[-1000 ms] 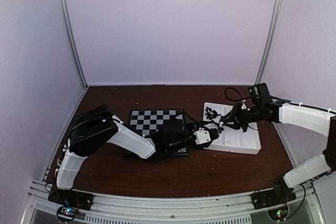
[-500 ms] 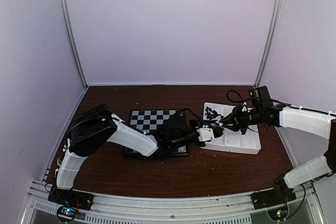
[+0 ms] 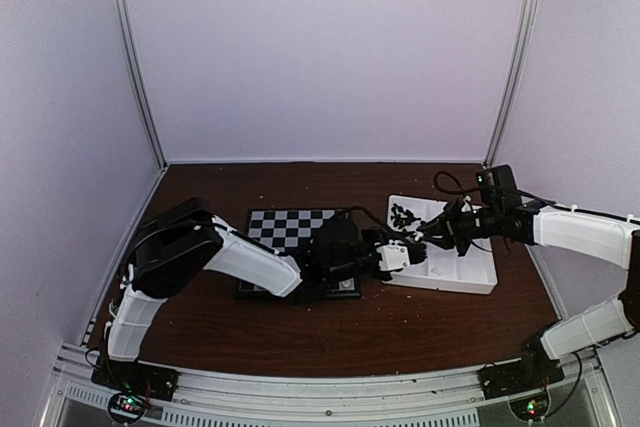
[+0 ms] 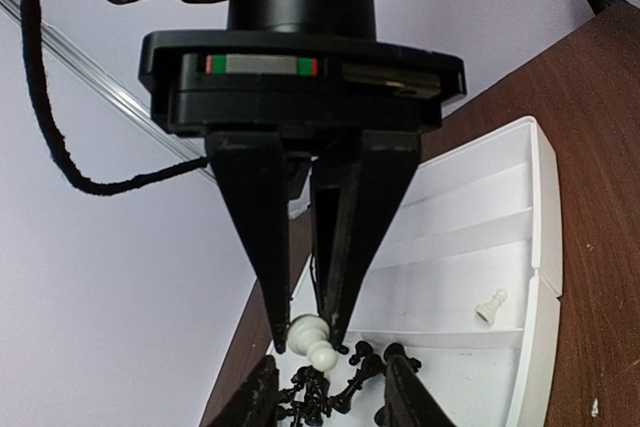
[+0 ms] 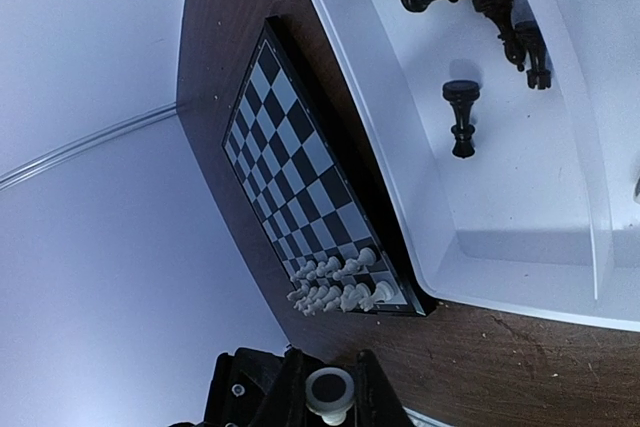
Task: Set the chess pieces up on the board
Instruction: Place the chess piece on the chessboard.
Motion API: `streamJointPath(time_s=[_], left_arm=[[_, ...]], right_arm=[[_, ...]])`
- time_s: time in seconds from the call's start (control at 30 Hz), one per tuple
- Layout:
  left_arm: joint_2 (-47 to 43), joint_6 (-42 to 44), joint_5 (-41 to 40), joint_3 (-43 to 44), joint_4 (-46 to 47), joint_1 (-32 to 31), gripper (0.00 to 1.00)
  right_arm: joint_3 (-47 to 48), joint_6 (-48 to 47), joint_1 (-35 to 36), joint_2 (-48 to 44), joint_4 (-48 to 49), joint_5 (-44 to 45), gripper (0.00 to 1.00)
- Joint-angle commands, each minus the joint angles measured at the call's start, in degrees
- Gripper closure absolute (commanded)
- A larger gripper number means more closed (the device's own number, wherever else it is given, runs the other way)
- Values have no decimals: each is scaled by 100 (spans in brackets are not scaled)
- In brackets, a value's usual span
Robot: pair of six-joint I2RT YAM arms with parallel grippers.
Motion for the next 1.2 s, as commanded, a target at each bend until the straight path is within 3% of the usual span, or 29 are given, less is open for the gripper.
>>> streamJointPath(time_s=[0.0,0.8,1.17], left_arm=[[127,76,-42,194,76,-21,64],[182,163,-122,284,-49,-18,80],[204,192,-128,320,-13,-15,99]], right_arm=[[-129,197,51,-116,252,-128,84],[-377,558,159,-41,754,-298,84],[-480,750,161,-4,981,-363,83]])
